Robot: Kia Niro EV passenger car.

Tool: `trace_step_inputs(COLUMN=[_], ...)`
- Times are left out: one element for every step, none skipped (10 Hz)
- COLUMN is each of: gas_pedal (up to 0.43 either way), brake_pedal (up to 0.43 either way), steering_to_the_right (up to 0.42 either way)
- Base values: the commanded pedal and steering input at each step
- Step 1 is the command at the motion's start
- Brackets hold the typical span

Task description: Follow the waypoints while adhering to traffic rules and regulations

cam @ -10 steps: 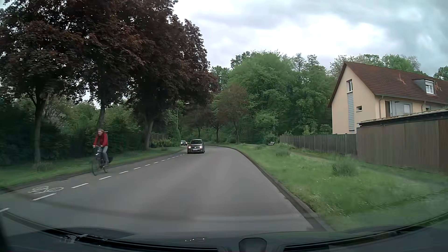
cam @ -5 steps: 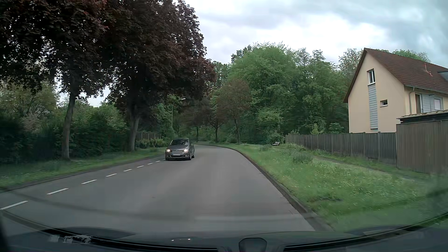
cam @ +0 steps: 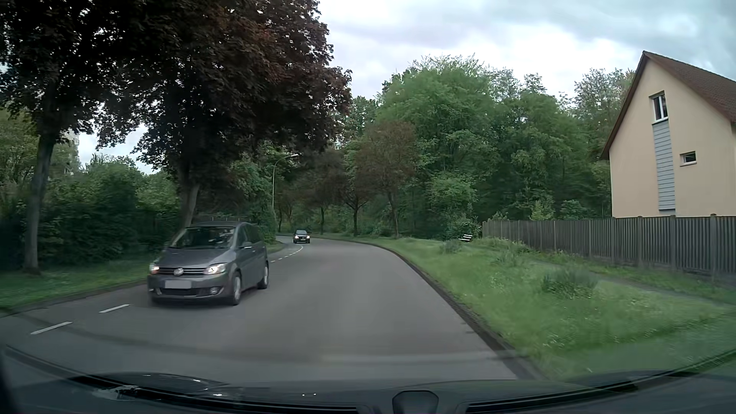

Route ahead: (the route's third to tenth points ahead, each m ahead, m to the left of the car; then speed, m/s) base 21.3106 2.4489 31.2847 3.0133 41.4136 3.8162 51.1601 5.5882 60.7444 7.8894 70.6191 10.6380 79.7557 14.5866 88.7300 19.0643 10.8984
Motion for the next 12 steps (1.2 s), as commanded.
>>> trace_step_inputs(gas_pedal=[0.087, 0.087, 0.087, 0.087, 0.087, 0.087, 0.087, 0.087, 0.087, 0.087, 0.087, 0.087], brake_pedal=[0.000, 0.000, 0.000, 0.000, 0.000, 0.000, 0.000, 0.000, 0.000, 0.000, 0.000, 0.000], steering_to_the_right=[-0.004, -0.005, -0.005, -0.005, -0.005, -0.005, -0.005, -0.005, -0.006, -0.007, -0.007, -0.008])
